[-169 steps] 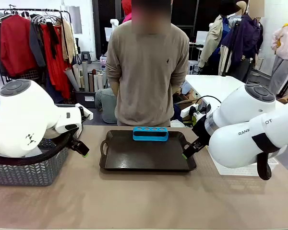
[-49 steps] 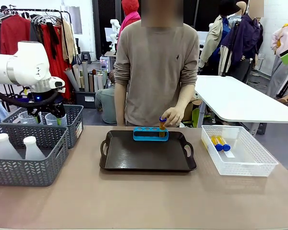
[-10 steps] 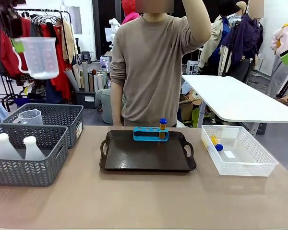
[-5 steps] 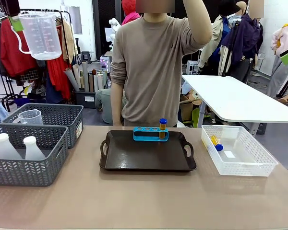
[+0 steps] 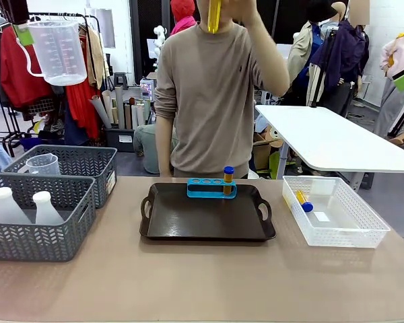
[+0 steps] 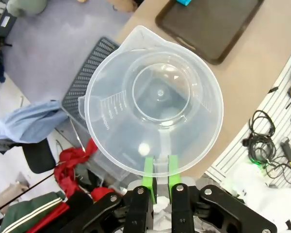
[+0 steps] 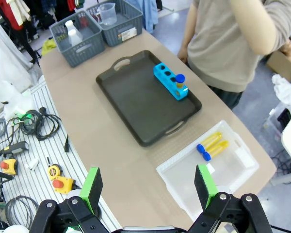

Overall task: Prepare the laboratory tools.
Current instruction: Pick up one Large Measuring Cup and place it on the Handle tray.

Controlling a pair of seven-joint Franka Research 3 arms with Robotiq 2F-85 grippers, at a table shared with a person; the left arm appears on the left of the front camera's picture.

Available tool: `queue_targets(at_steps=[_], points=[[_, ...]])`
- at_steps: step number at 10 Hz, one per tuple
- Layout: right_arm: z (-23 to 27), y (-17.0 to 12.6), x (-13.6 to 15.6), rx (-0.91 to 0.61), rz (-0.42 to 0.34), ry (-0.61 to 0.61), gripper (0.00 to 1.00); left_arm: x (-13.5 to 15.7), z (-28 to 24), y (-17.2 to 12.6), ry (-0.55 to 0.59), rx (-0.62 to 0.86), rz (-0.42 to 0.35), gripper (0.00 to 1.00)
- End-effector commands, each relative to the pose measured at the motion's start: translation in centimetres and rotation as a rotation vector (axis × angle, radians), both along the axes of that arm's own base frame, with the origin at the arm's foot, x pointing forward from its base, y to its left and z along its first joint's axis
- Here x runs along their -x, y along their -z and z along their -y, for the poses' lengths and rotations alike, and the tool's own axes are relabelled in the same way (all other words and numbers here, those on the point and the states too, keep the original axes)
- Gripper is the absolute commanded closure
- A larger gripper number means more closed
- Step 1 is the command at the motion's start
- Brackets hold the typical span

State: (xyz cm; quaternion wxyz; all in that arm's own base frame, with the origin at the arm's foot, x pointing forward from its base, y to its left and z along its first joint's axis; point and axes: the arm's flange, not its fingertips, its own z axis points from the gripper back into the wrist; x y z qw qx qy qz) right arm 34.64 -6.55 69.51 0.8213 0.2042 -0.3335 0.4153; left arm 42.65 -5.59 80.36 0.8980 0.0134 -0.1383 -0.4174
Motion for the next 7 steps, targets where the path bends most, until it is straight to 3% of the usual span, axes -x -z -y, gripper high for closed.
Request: queue_targets(at_steps=[1,7], points=[[-0.1,-0.1,-0.1,-0.021,0.016,-0.023,0.00,-0.3,2.4,0.1,0.051,0.004,-0.005,1.00],[-0.1,-0.1,-0.1,-0.021,0.016,-0.023,0.00,-4.8,16.1,9.8,0.330,-0.038,-0.176,1.00]])
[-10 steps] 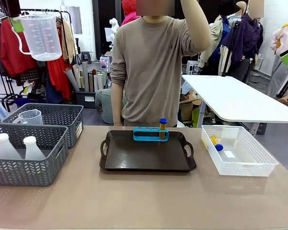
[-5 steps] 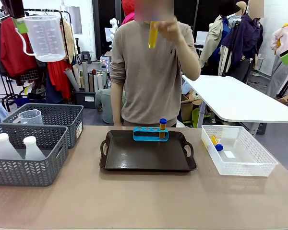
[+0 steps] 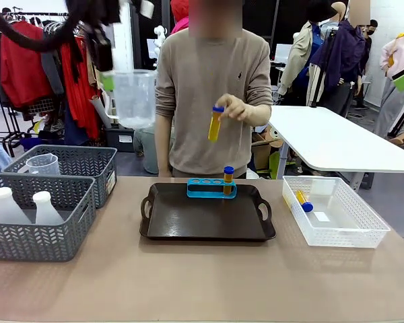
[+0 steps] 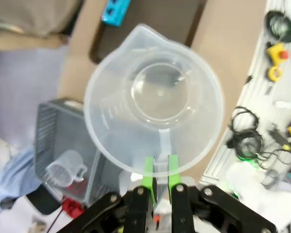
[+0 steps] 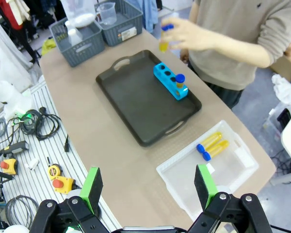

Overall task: Prepare the laboratory tools.
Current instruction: Pick up one Large Measuring Cup and place it on the Handle tray.

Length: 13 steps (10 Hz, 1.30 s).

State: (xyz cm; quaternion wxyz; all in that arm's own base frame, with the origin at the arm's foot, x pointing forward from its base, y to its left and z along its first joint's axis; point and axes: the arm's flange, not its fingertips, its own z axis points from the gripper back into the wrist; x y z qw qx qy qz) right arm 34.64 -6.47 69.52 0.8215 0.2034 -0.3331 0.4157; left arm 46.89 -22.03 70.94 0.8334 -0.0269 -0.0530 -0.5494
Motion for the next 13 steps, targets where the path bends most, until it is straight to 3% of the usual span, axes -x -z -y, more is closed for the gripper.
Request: queue_targets(at_steps=[1,4,9,11,13], points=[[0.0,-0.1,-0.1,-0.023,0.017,-0.023,0.00,-1.2,0.7,1.6,0.045,0.001,-0.019,1.00],[0.0,-0.1,-0.1,-0.023,0.017,-0.023,0.00,-1.9,1.9,2.5,0.051,0.027,-0.029,1.00],[0.0,-0.1,-0.1,-0.023,0.017,-0.023,0.00,2.1,-4.8,-0.7,0.032,0.027,0.030,1.00],[0.0,-0.1,-0.1,-0.023,0.017,-0.023,0.00,2.4,-4.5,-0.4,0.025,0.035,0.024,1.00],[0.0,-0.1,-0.1,-0.023,0.017,-0.023,0.00,1.9,-4.8,-2.0,0.005,0.003,0.029,1.00]])
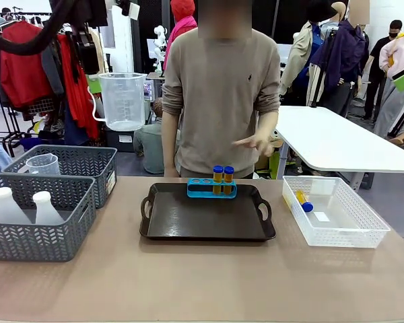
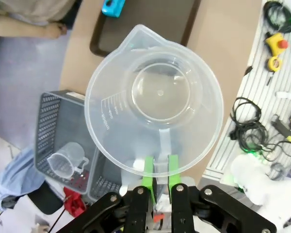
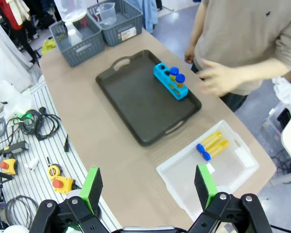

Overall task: Prepare the laboratory tools.
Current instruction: Pick up one Large Measuring Cup and place it on the Handle tray.

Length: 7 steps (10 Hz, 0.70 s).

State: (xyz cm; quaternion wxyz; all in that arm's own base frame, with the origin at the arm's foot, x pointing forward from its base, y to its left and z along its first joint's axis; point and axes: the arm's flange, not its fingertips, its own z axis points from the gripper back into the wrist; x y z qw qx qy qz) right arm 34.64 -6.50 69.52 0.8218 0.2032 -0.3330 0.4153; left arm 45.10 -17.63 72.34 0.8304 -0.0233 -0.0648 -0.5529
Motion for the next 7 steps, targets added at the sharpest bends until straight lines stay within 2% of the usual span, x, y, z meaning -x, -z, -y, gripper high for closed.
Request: queue_targets(at_steps=[1,4,5,7], points=[[-0.1,-0.1,-0.1,-0.023,0.017,-0.024,0.00,0.2,-0.4,-0.6,-0.004,-0.004,0.004,1.00],[-0.1,-0.1,-0.1,-0.023,0.017,-0.024,0.00,0.0,0.0,-0.3,0.000,-0.001,0.002,1.00],[-0.1,-0.1,-0.1,-0.023,0.017,-0.024,0.00,-0.6,1.5,0.1,0.071,0.016,-0.005,1.00],[-0.1,-0.1,-0.1,-0.023,0.017,-0.024,0.00,-2.4,6.4,3.1,0.171,0.026,-0.065,1.00]])
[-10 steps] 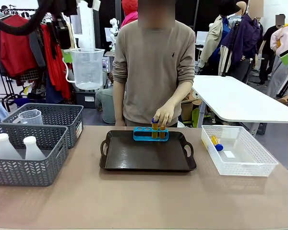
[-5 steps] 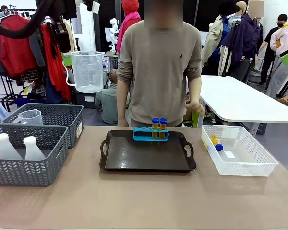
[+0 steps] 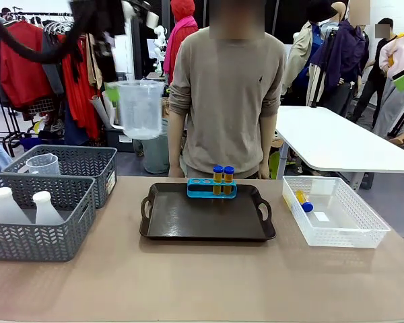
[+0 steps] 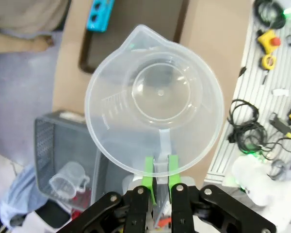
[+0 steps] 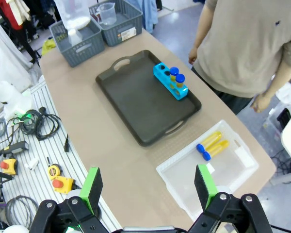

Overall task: Prepare the laboratory tools.
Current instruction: Pick up one Large Measuring Cup and place it on the Handle tray.

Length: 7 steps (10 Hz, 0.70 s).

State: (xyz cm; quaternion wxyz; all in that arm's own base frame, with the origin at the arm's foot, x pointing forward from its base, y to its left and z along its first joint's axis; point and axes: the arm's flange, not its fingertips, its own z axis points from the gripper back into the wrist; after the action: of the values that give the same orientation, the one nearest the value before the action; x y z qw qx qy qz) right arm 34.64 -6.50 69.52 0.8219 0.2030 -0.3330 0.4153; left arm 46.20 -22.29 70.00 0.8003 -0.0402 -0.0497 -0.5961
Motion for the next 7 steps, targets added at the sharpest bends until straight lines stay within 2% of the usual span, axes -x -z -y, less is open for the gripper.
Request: queue_targets(at_steps=[1,3,6,7], points=[[0.0,-0.1,-0.1,-0.023,0.017,-0.024,0.00,-2.1,3.6,2.1,0.093,0.027,-0.044,1.00],[0.0,-0.1,-0.1,-0.023,0.017,-0.024,0.00,-3.0,7.2,4.4,0.131,0.019,-0.028,1.00],[0.0,-0.1,-0.1,-0.023,0.017,-0.024,0.00,-5.5,12.9,9.9,0.222,-0.004,0.002,1.00],[0.0,-0.1,-0.1,-0.023,0.017,-0.024,0.00,-6.6,14.4,11.8,0.254,0.016,-0.033,1.00]])
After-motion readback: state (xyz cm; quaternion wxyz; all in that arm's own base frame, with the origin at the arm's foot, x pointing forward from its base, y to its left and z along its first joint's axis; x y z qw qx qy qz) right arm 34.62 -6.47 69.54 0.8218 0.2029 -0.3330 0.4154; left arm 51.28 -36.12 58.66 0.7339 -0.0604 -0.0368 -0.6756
